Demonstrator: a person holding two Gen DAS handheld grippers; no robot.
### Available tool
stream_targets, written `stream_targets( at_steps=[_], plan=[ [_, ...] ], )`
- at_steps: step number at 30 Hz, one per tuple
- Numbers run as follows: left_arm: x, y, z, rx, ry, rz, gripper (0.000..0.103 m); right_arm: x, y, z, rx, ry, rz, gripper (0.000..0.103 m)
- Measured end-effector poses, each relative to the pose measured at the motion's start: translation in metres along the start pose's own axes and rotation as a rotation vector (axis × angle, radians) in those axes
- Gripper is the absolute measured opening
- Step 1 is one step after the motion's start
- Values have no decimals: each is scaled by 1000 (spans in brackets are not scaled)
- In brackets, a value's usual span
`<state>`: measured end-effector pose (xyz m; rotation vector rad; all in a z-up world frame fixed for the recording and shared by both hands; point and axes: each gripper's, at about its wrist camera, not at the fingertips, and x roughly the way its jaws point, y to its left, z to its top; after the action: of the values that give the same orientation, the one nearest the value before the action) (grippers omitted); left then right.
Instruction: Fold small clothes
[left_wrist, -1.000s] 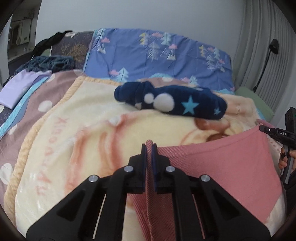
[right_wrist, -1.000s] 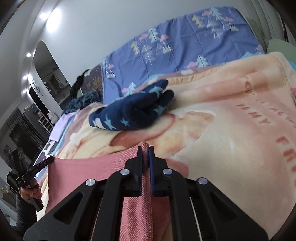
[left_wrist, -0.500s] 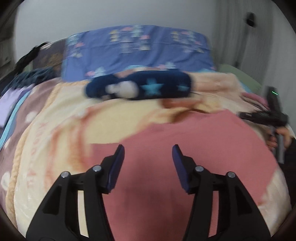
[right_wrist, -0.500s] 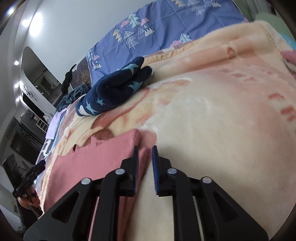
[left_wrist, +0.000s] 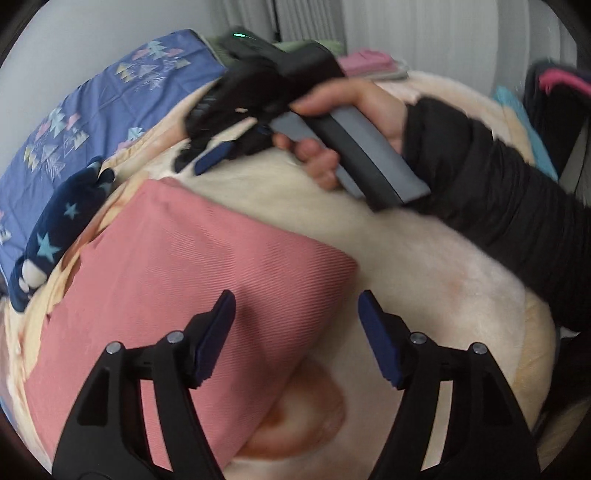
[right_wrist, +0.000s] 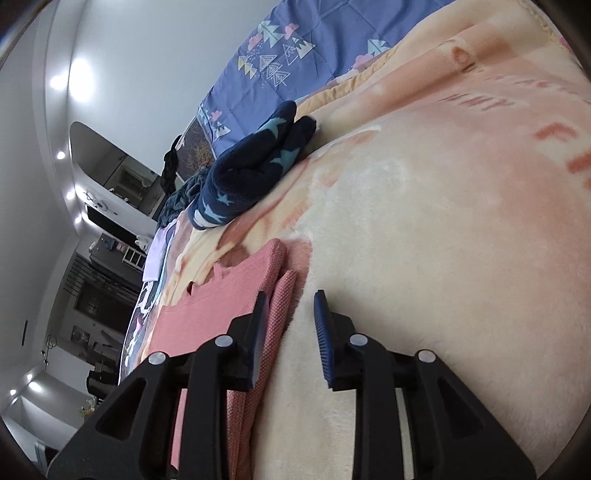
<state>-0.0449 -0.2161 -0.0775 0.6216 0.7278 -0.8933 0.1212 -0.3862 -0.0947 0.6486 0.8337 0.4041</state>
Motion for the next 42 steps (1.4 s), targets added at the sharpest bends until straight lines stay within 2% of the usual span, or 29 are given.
stream_targets(
  at_steps=[3, 10, 12, 14, 16, 19, 23, 26, 29, 31, 32, 33, 34, 39, 40, 42],
  plan=[
    [12, -10, 5, 19, 23, 43, 71, 4, 2, 0, -9, 16, 17, 38],
    [22, -3, 16, -50, 60, 75, 69, 3, 0, -2, -2, 20, 25, 38],
    [20, -6, 19, -53, 59, 63, 58, 3, 0, -2, -5, 20, 21, 38],
    [18, -7, 20, -55, 58, 39, 29, 3, 0, -2, -7, 21, 20, 39],
    [15, -8, 22, -49, 47, 44, 12, 3, -1, -2, -6, 21, 24, 39],
    [9, -8, 22, -36, 27, 37, 9, 3, -1, -2, -4, 23, 37, 40],
    [6, -11, 16, -46, 24, 13, 7, 2, 4, -3, -24, 40, 63, 53],
    [7, -12, 13, -51, 16, 13, 7, 7, 17, -6, -94, 72, 37, 64],
    [7, -7, 12, -76, 7, -11, 7, 17, 22, -6, -113, 79, -18, 66],
    [7, -5, 11, -83, 2, -24, 7, 21, 20, -4, -88, 46, -29, 54],
    [7, -4, 11, -85, -1, -31, 7, 25, 18, -2, -69, 37, -18, 38],
    [8, -4, 10, -86, -4, -37, 7, 30, 15, -1, -47, 44, -7, 10],
    [8, -3, 10, -87, -7, -43, 7, 31, 13, -1, -26, 31, -4, 7],
    [2, -4, 5, -80, -30, -69, 7, -4, 44, 1, -114, -122, 95, 6],
    [3, -3, 5, -78, -28, -72, 7, -4, 45, 2, -127, -133, 92, 5],
    [7, -2, 4, -81, -18, -78, 7, 9, 30, 4, -95, -99, 37, 5]
  ],
)
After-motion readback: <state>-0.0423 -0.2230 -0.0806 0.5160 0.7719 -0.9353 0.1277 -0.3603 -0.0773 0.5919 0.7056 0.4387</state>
